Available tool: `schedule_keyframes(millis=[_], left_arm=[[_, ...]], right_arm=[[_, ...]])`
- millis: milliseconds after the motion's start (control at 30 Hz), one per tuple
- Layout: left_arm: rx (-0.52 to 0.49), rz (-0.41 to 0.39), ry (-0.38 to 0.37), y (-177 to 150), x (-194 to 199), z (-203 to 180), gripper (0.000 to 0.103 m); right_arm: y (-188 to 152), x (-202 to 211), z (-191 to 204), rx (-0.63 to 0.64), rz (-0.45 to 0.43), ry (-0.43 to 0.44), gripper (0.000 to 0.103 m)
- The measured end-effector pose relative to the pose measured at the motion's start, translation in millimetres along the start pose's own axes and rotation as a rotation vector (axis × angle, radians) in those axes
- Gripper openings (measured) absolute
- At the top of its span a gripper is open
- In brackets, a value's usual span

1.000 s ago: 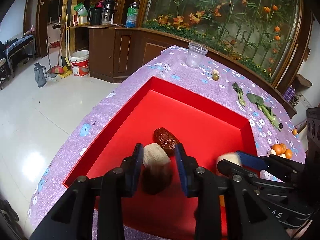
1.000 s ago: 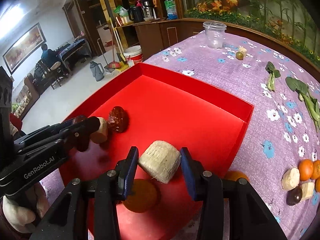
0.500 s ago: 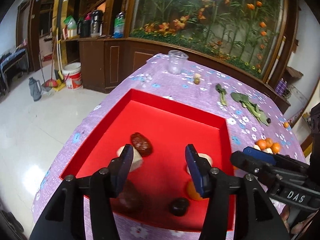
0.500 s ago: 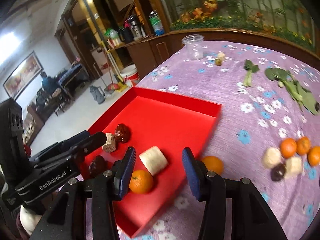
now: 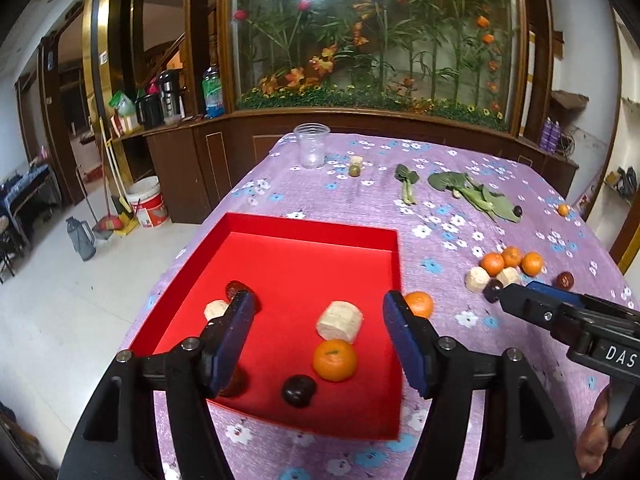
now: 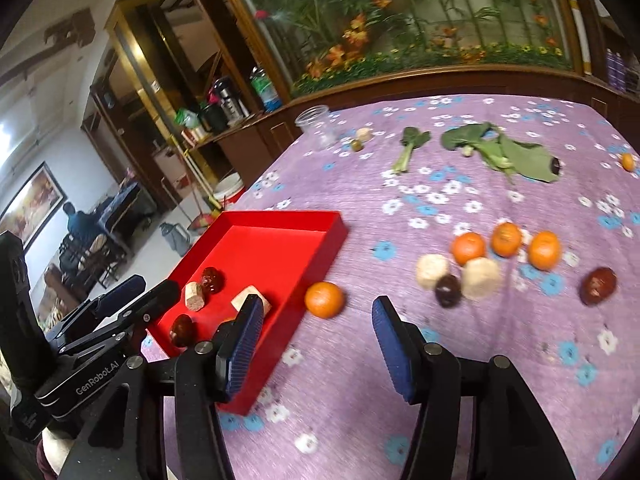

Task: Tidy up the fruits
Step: 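Withdraw both tools from the tray toward the remaining fruits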

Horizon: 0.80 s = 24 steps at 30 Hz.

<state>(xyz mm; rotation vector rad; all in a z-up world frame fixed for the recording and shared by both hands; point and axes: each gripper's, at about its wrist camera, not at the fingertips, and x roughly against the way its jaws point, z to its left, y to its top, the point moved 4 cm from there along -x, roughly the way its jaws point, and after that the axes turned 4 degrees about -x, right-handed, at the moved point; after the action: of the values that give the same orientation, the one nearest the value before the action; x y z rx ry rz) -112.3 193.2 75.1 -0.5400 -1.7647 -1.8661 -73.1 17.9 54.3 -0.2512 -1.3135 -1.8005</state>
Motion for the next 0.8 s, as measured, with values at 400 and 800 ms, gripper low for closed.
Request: schedule_keyframes(millis=[400,800], left_arm=[[-0.093,-0.011,0.006,1,17,-43,0.073],[-0.122,0.021,-0.024,-2,12,-62,0.073]], right_arm=[[-11,36,-35,-0.045,-0.056,-0.017,0.065],[-19,49,-68,-0.093,-0.069,-0.047,0.065]])
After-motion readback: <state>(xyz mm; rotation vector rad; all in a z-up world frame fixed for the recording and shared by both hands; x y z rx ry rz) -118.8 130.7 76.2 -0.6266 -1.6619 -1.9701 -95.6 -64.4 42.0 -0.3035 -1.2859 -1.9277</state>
